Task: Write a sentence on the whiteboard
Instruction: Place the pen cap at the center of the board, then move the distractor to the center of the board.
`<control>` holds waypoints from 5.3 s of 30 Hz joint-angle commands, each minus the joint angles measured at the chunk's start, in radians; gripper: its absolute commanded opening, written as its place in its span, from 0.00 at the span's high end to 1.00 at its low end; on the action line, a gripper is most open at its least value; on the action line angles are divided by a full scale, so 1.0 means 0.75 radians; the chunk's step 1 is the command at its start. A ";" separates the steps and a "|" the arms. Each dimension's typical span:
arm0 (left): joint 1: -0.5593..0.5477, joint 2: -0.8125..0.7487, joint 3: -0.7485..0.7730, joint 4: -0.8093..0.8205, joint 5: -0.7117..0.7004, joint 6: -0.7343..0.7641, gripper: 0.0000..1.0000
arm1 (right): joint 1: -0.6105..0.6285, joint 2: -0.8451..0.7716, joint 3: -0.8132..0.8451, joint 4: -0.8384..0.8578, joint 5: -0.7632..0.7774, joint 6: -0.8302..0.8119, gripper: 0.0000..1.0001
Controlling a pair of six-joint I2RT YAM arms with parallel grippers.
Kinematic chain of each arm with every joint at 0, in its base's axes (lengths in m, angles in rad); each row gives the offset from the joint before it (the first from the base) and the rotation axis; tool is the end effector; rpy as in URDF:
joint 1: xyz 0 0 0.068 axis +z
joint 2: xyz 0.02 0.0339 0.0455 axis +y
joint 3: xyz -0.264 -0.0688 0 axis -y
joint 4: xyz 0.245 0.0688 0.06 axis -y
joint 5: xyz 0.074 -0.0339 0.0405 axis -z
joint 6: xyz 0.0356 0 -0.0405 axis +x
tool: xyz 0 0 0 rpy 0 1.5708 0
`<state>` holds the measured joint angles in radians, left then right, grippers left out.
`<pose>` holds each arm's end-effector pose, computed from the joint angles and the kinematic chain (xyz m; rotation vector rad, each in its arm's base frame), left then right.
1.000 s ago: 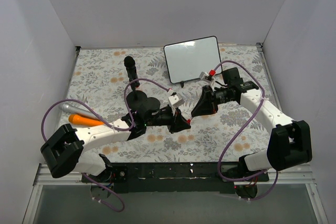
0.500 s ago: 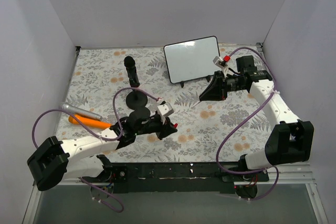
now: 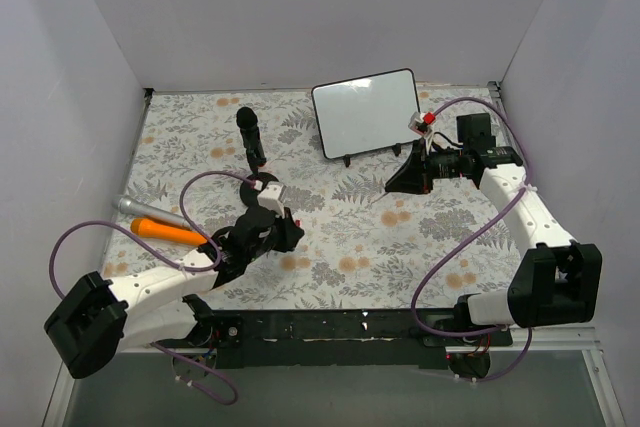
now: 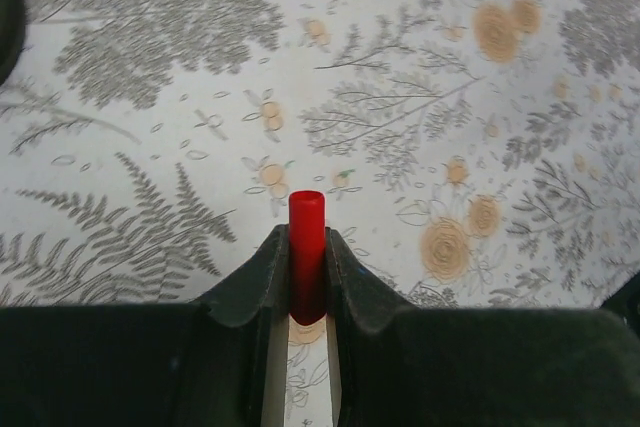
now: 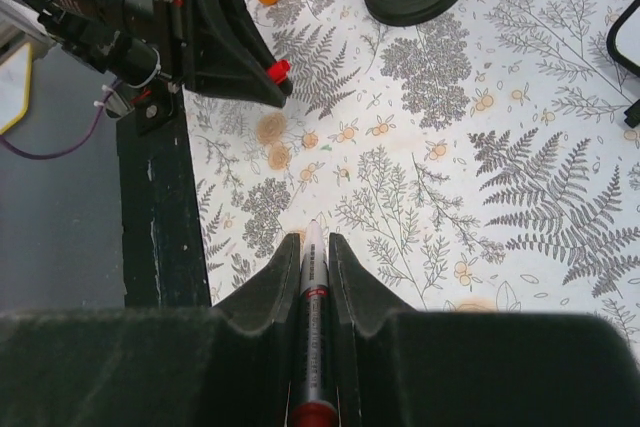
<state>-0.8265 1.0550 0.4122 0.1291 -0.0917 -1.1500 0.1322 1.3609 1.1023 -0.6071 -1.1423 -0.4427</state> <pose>0.1495 -0.1575 0.1905 -0.4272 2.2387 -1.0535 0.2681 0.0683 0.2994 -1.0358 1.8107 1.1733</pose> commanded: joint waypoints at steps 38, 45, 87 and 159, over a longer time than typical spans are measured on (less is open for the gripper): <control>0.225 -0.126 0.348 -0.426 0.351 -0.117 0.02 | -0.107 -0.231 -0.296 0.218 0.038 -0.056 0.99; 0.222 -0.034 0.457 -0.318 0.454 -0.146 0.02 | -0.162 -0.340 -0.420 0.306 -0.003 -0.048 0.99; 0.609 1.068 1.311 -0.092 0.705 0.001 0.04 | -0.295 -0.250 -0.447 0.245 -0.111 -0.218 0.99; 0.499 0.060 0.809 -0.663 0.198 -0.033 0.31 | -0.311 -0.203 -0.398 0.104 -0.172 -0.365 0.99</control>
<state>-0.4358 1.1419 1.1248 -0.2600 0.2104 -1.1145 -0.0971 1.2194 0.7635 -0.5137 -1.2373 -0.6922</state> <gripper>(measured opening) 0.699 0.183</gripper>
